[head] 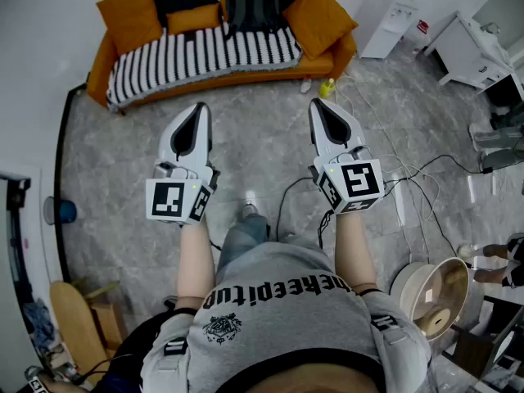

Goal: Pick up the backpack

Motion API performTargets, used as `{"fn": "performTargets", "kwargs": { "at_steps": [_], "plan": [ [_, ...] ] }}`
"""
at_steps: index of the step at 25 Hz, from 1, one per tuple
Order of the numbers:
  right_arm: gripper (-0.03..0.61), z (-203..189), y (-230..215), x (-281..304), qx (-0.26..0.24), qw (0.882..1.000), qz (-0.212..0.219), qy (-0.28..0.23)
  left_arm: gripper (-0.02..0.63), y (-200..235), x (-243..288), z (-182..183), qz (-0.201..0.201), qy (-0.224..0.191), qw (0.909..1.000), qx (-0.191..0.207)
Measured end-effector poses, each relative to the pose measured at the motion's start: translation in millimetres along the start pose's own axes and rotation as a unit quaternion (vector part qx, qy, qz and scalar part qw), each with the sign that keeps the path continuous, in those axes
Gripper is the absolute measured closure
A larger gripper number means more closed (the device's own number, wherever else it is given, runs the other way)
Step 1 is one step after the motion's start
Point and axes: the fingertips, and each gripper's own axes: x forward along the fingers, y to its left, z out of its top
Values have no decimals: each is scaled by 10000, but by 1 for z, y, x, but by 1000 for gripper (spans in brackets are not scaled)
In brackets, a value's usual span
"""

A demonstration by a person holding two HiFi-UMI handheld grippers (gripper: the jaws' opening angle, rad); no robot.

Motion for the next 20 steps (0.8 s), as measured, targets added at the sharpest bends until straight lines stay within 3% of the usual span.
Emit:
{"fn": "performTargets", "kwargs": {
  "at_steps": [12, 20],
  "plan": [
    [577, -1, -7, 21, 45, 9999, -139, -73, 604, 17, 20, -5, -88, 31, 9999, 50],
    [575, 0, -8, 57, 153, 9991, -239, -305, 606, 42, 43, -12, -360, -16, 9990, 276]
  ]
}}
